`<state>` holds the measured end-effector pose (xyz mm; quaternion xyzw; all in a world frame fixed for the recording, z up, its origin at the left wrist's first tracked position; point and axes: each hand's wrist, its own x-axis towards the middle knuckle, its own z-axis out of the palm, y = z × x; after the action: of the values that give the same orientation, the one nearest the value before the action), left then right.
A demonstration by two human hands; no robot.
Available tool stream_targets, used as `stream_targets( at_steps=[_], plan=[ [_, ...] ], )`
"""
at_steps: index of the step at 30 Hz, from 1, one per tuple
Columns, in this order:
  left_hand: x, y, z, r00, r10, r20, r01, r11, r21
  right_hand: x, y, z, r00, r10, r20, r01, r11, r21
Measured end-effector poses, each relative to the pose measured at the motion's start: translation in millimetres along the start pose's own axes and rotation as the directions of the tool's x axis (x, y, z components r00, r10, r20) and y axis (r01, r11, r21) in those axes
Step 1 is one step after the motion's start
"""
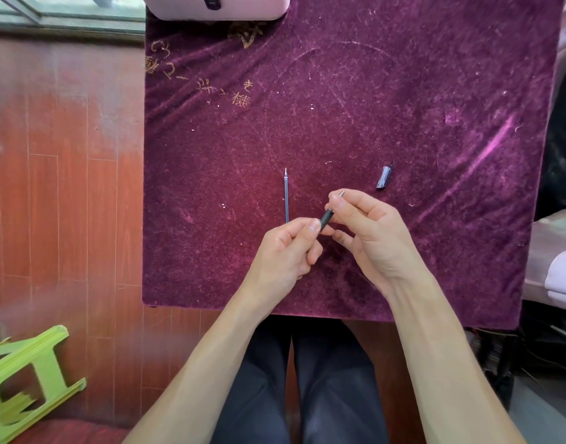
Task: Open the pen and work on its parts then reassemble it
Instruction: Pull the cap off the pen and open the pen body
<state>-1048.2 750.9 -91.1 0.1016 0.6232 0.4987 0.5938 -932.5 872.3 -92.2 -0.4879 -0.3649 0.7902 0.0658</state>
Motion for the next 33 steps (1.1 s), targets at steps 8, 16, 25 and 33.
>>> stream_targets(
  at_steps=[8, 16, 25, 33],
  plan=[
    [0, 2, -4, 1.0, 0.001, -0.02, -0.001, 1.0, -0.004, 4, -4, -1, 0.993, -0.032, -0.118, 0.052, 0.984, 0.17],
    [1, 3, -4, 0.999, 0.013, -0.042, -0.014, 1.0, -0.011, 17, 0, -6, 0.831, -0.423, -0.362, 0.282, 0.881, -0.38],
    [3, -2, -5, 0.999, 0.006, -0.048, -0.007, 1.0, -0.014, 64, 8, -15, 0.68, -0.674, -0.288, 0.033, 0.42, -0.907],
    [4, -1, -6, 0.999, 0.0, -0.051, 0.0, 1.0, -0.005, 58, 22, -19, 0.673, -0.651, -0.351, -0.008, 0.468, -0.883]
  ],
)
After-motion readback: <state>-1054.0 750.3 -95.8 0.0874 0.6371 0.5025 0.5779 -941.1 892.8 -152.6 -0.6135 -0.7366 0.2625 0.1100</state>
